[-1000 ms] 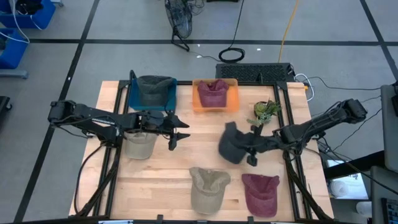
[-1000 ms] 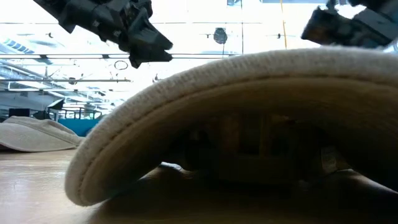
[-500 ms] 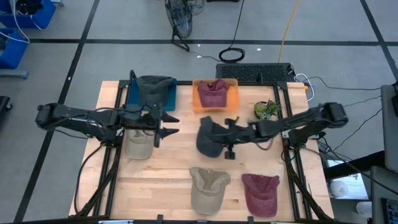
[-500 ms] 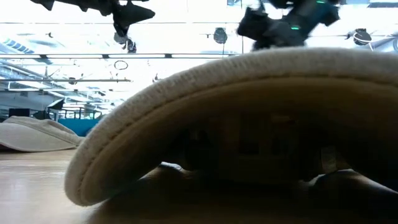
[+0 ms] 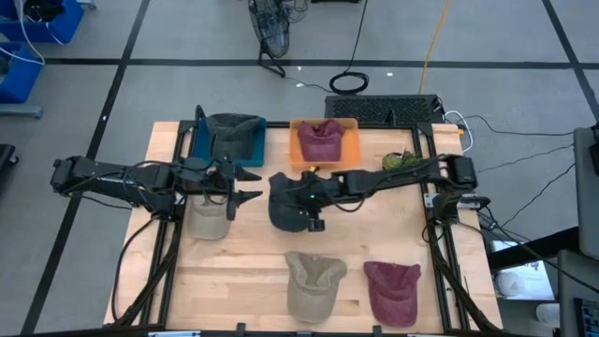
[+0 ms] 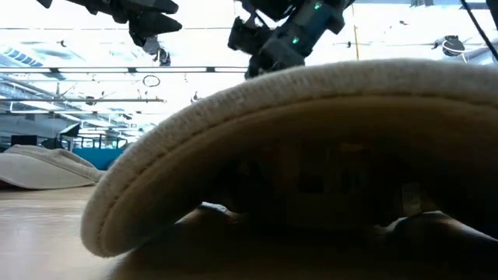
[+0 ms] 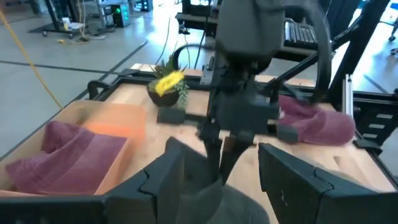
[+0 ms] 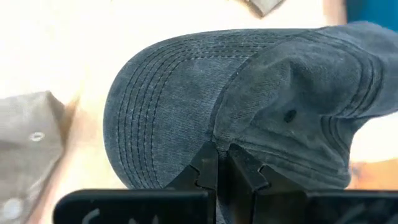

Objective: Pick & Place hat
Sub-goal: Put the black cap into the blue bin

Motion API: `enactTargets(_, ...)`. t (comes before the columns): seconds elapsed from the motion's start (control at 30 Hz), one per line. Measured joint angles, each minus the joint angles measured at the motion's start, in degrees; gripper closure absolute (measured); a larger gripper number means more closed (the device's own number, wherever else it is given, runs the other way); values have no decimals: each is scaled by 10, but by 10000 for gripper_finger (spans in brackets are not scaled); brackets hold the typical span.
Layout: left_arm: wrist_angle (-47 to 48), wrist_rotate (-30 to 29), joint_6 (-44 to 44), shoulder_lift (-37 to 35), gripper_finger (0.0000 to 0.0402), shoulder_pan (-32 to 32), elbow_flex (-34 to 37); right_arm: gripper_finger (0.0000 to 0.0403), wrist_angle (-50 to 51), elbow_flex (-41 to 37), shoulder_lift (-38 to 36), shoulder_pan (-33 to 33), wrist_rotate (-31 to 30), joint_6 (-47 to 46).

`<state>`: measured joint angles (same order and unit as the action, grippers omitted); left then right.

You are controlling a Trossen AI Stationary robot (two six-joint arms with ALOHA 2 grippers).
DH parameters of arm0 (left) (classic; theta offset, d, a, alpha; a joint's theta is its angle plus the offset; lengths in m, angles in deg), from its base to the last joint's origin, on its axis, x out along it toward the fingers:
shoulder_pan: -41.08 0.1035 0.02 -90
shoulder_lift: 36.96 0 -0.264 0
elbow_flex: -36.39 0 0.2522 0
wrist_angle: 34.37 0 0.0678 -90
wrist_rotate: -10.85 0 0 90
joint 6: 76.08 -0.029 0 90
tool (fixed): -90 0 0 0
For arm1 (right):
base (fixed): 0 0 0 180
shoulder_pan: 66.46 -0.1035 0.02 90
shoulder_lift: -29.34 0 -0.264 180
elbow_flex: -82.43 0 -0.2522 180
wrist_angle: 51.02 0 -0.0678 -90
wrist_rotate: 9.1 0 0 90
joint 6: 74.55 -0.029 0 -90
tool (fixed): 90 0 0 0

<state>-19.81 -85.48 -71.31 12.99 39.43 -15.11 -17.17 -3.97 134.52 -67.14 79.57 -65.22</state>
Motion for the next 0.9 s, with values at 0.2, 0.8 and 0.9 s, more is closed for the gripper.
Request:
enactTargets(0.2,12,1,1,3,195,0,0,393,-19,3,24,7,-1,19)
enactTargets(0.8,23,3,16,73,195,0,0,203,20,2,-15,-1,-50,-5)
enactTargets(0.9,10,3,17,105,195,0,0,198,63,2,-53,-4,-66,-29)
